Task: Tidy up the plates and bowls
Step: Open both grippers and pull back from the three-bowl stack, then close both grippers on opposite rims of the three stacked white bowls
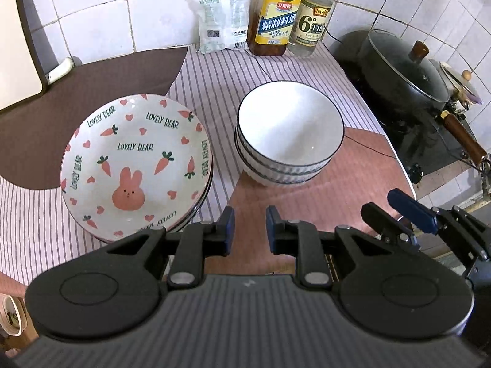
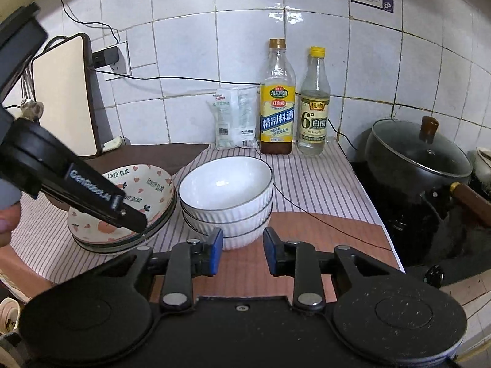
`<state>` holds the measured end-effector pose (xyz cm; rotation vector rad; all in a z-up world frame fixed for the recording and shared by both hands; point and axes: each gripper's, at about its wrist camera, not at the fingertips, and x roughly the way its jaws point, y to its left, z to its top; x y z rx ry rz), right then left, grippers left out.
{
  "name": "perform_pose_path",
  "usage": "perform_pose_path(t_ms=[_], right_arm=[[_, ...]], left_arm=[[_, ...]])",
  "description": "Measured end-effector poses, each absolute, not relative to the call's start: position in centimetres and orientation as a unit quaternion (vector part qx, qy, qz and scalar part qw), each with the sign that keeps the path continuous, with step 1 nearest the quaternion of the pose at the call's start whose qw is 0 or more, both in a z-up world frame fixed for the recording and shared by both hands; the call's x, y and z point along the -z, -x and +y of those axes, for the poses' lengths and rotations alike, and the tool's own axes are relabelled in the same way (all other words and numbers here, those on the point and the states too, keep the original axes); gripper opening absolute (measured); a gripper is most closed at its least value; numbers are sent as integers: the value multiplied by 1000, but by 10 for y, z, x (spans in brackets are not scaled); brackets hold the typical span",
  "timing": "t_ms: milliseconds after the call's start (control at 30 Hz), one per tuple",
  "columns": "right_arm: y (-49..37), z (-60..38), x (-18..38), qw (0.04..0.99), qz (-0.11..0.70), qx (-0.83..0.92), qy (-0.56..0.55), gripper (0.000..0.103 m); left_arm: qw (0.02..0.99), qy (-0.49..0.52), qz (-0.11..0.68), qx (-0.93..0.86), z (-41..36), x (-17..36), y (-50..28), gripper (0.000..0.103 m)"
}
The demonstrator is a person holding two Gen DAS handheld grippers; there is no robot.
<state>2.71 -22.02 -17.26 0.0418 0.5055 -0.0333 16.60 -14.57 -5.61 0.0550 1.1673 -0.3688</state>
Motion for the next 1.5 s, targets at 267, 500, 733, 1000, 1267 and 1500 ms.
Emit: perform_pose_path(t_ms=[267, 500, 733, 1000, 1267, 1500], right_arm=[[-26, -230, 183, 970, 241, 11, -27, 44], [-30, -234, 196, 972, 231, -10, -30, 58], [-45, -240, 218, 972, 230, -19, -38, 69], [-73, -243, 253, 968, 245, -37, -48, 71], [-96, -238, 266, 969, 239, -55, -15, 83], [-112, -237, 277, 971, 232, -64, -4, 91]], left_arm=[[826, -23, 535, 177, -142, 62, -155, 24], [842, -7, 507, 181, -137, 65, -150, 29], [855, 32, 482, 188, -129, 65, -151, 40], [841, 104, 493, 198, -118, 71, -164, 47], [818, 160, 516, 197, -120, 86, -188, 52], [798, 159, 552, 183, -132, 109, -212, 60]])
